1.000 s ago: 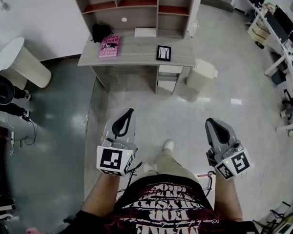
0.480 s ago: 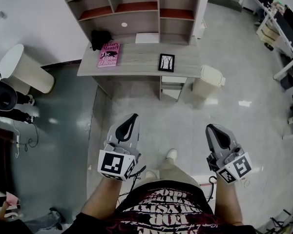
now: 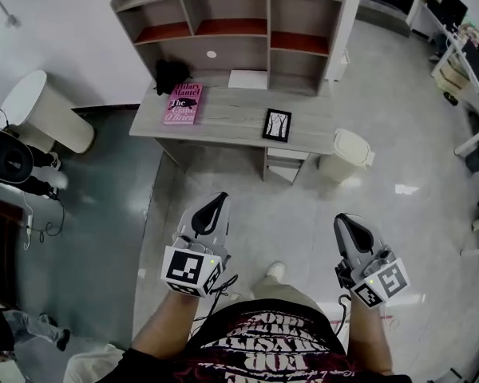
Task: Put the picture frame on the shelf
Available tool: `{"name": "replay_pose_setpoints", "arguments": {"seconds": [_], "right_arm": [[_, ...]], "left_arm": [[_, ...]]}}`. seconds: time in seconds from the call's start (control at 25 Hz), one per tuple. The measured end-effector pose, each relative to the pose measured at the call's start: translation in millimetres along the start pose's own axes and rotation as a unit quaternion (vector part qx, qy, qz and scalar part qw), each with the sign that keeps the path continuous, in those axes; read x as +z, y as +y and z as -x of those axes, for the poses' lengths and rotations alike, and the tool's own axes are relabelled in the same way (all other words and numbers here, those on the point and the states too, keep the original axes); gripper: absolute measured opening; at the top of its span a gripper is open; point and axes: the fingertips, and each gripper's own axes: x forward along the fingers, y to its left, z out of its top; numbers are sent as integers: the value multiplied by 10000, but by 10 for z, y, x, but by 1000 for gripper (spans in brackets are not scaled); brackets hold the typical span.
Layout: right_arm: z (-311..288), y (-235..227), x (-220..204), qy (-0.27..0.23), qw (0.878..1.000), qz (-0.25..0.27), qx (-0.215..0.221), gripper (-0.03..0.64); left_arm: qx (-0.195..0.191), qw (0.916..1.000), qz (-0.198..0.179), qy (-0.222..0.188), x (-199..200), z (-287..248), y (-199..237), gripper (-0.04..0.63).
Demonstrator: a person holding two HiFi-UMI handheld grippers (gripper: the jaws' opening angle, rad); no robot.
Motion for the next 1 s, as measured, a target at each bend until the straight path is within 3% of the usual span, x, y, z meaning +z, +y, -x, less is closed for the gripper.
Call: {"name": "replay_pose_setpoints", "arguments": {"seconds": [0.32, 1.0], "right_arm": [[-188, -347, 107, -28, 9995, -18, 330, 26], [-441, -548, -55, 27, 9987, -450, 245, 26]], "left_arm": [[400, 9991, 81, -76, 113, -198, 91, 2], [444, 9986, 107, 262, -34, -305, 384, 2]]}}
